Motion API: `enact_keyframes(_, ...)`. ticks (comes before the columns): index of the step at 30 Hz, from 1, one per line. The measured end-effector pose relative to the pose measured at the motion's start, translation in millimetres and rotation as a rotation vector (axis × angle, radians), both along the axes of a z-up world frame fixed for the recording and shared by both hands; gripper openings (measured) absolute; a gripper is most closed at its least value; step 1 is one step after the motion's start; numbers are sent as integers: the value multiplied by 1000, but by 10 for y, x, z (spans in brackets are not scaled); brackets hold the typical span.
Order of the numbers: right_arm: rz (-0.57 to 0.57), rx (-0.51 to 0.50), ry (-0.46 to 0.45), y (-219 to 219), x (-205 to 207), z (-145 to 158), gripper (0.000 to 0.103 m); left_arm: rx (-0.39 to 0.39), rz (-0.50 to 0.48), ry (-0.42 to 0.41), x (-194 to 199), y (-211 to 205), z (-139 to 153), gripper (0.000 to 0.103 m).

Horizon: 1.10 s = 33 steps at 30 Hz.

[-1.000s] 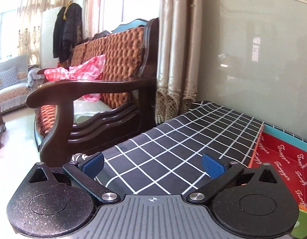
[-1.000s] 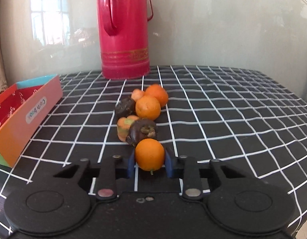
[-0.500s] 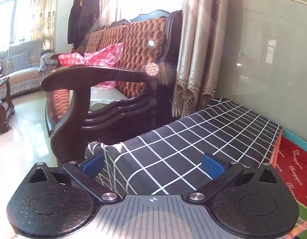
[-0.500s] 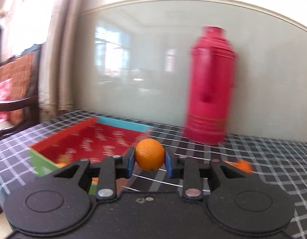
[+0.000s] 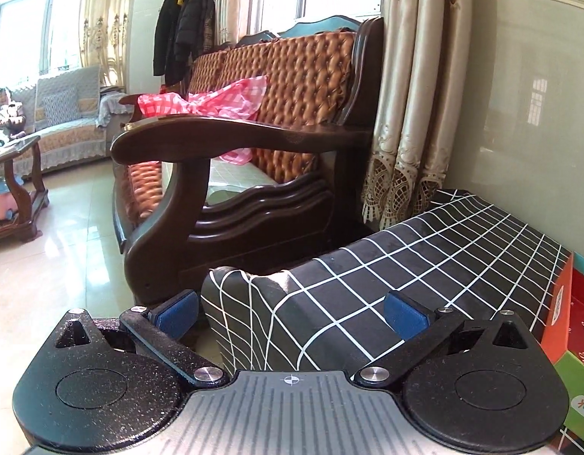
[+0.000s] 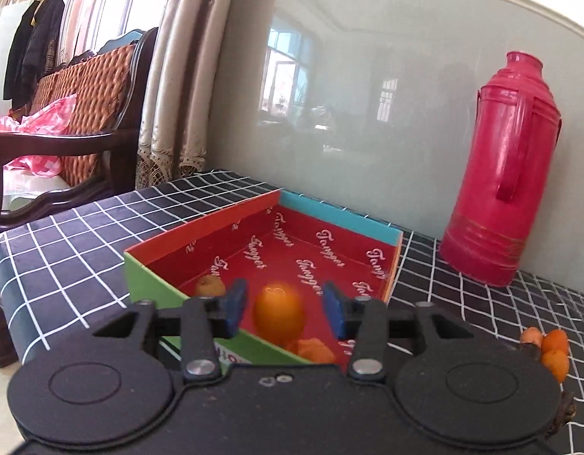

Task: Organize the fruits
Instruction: 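Move the left gripper to a dark mangosteen and grasp it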

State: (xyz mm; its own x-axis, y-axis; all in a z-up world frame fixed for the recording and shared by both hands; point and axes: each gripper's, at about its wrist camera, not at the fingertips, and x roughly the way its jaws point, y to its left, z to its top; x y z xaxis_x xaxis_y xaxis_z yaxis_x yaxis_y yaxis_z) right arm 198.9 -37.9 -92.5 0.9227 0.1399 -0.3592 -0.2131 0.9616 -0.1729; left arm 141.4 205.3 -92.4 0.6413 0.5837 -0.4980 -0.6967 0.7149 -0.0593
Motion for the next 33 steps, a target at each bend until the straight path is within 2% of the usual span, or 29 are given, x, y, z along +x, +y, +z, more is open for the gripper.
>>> enact_keyframes(1,-1,10,-16,-23,-30,24,58,-1,1,0,-2,9,-6,103)
enact_keyframes(5,-42,7,-100,-117,-174,127,59,-8,-2,-3,-4,-7,-4,103)
enact_keyframes(6,-60,7,-123,-155,-212,153,63,-7,-6,-3,1,-21,-3,103)
enact_keyframes(7,-85,7,-144,-197,-232,176,72,-4,-10,-4,11,-42,2,103)
enact_keyframes(9,-151,7,-191,-308,-290,225,82,3,-22,-7,23,-98,12,103)
enact_keyframes(11,-215,-6,-229,-422,-324,256,84,8,-39,-12,33,-172,33,103)
enact_keyframes(15,-401,-30,-284,-726,-395,296,95,28,-117,-38,78,-439,96,103)
enact_keyframes(19,-584,4,-284,-1139,-457,340,97,90,-253,-73,136,-898,185,103)
enact_keyframes(25,-828,9,-281,-1719,-563,341,97,162,-527,-116,219,-1694,245,103)
enact_keyframes(30,-923,39,-273,-2137,-697,339,97,161,-746,-146,218,-2301,236,103)
enact_keyframes(33,-958,48,-273,-2307,-758,322,97,155,-842,-141,225,-2640,184,103)
